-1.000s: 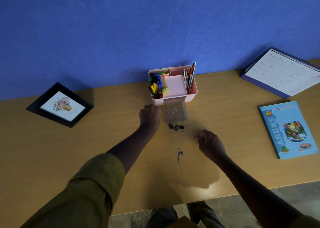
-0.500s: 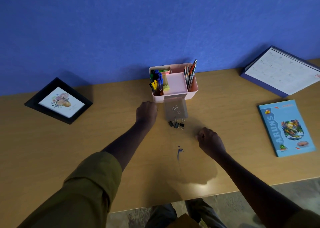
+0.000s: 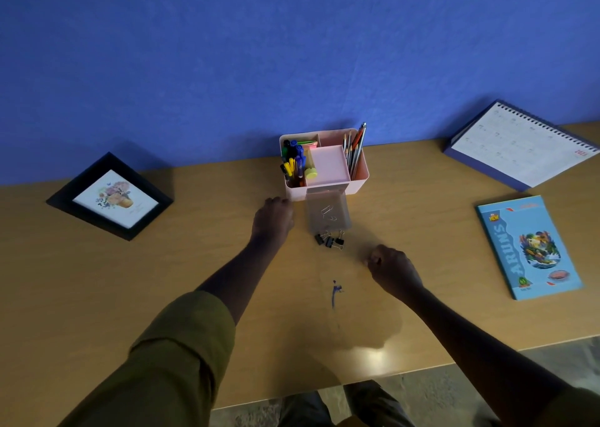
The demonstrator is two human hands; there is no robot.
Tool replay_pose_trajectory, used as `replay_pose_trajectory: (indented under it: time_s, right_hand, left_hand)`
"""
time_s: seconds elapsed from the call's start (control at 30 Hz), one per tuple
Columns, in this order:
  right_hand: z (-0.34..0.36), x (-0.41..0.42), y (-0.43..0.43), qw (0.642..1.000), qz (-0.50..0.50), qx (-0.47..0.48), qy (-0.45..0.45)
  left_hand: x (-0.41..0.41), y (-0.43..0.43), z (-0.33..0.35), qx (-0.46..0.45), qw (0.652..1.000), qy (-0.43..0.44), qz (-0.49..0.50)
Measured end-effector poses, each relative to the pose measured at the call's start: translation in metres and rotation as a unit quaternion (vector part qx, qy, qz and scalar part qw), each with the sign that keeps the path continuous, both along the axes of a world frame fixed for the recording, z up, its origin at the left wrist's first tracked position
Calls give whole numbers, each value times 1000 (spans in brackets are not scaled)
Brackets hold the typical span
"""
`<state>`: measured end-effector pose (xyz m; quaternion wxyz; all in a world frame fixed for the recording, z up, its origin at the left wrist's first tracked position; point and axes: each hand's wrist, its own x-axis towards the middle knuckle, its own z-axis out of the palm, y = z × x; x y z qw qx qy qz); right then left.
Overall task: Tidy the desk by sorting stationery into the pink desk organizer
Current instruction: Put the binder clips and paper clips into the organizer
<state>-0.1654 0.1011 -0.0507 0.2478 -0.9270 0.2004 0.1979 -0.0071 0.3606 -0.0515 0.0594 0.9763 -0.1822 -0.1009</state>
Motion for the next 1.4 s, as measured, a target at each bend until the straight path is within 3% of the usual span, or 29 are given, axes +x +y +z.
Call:
replay_pose_trajectory:
  time_s: [0.13, 0.3, 0.53, 0.77, 0.97, 1.13, 1.4]
  right_hand:
    - [8, 7, 0, 999, 2, 33, -24]
    - [31, 39, 15, 985, 48, 82, -147]
    - [59, 88, 45, 931, 181, 99, -303]
    - [58, 114, 44, 936, 224, 27, -270]
    - [42, 122, 45, 955, 227, -95, -165]
    - [33, 122, 47, 942, 256, -159, -149]
    - [32, 119, 42, 947, 244, -139, -157]
  left_hand:
    - [-14, 4, 5, -106, 990, 45, 75]
    - [-39, 0, 13, -232, 970, 49, 60]
    - [-39, -26, 36, -271, 962, 38, 3]
    - [-26, -31, 39, -277, 961, 7, 22]
    - [-37, -24, 28, -258, 962, 7, 88]
    - [-61, -22, 17, -228, 969, 21, 91]
    - [-89, -29, 0, -166, 985, 24, 30]
